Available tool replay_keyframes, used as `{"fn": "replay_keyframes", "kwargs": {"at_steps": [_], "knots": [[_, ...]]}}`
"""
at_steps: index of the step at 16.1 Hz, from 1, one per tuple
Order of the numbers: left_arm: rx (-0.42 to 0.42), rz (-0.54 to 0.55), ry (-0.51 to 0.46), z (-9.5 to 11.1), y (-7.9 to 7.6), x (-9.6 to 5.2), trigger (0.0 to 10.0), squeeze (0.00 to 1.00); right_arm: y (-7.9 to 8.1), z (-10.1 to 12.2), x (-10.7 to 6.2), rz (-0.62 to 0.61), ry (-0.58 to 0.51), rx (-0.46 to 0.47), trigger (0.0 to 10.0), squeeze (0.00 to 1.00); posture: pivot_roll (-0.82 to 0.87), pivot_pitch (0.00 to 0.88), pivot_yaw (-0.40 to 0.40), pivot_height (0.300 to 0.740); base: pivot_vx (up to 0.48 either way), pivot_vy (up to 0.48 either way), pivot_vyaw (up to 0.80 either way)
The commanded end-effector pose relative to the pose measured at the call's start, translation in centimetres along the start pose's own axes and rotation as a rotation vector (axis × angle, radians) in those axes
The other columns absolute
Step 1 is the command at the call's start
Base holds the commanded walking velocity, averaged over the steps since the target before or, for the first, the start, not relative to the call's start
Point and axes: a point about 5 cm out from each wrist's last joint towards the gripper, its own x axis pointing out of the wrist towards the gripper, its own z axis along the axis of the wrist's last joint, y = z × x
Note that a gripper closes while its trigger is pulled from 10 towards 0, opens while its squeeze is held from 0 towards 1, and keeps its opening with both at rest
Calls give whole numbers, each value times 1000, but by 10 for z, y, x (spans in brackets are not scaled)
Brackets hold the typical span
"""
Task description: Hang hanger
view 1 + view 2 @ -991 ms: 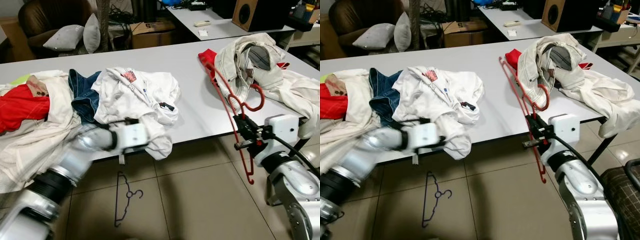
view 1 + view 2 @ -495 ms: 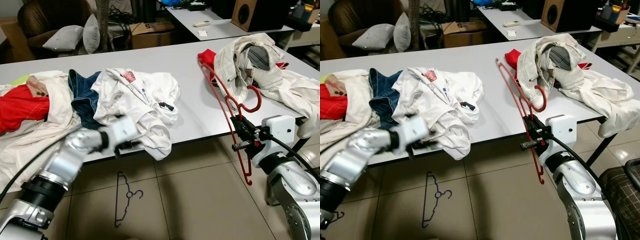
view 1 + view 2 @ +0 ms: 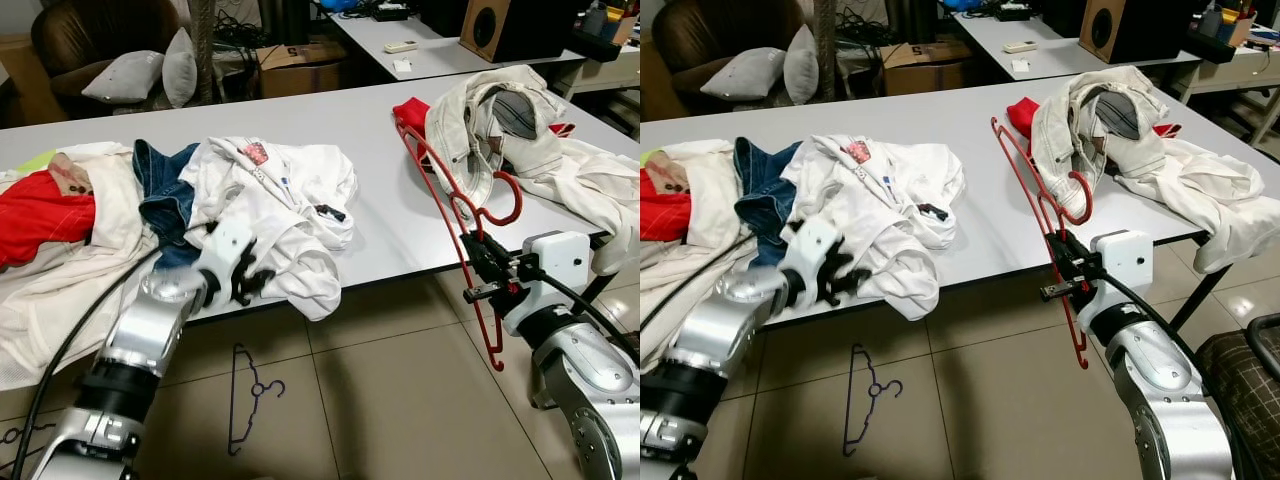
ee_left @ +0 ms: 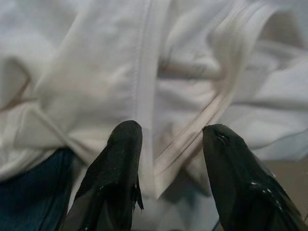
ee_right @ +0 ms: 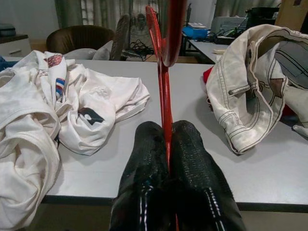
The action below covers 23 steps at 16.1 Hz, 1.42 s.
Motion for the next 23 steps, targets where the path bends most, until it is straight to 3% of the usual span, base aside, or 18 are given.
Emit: {"fn": "replay_keyframes", "kwargs": {"at_steps": [1,2,3,5,13,16,19,23], "knots": [[60,56,42,-4,5,-1,10000,0,1,6,-1,9,-21,-11,10000,0,-92,0,60,740,0,0,0],[91,86,59,-7,8,0,7529,0,1,6,-1,10,-21,-11,10000,0,-95,0,62,740,0,0,0],[141,139,72,-9,14,-1,1412,0,1,6,-1,11,-21,-12,10000,0,-97,0,63,740,0,0,0],[129,164,49,-6,16,-2,0,0,2,6,-2,14,-22,-13,10000,0,-97,0,62,740,0,0,0],[88,158,26,-8,13,4,0,0,4,4,-1,28,-18,-11,10000,0,-89,0,58,740,0,0,0],[112,187,52,-13,12,8,0,0,4,5,-1,31,-19,-12,10000,0,-89,0,59,740,0,0,0],[135,230,18,-9,17,8,0,0,3,6,-1,41,-19,-23,10000,0,-94,0,59,740,0,0,0],[127,210,-127,18,25,-8,0,0,14,11,-18,321,-4,-42,10000,0,-102,0,65,740,0,0,0]]}}
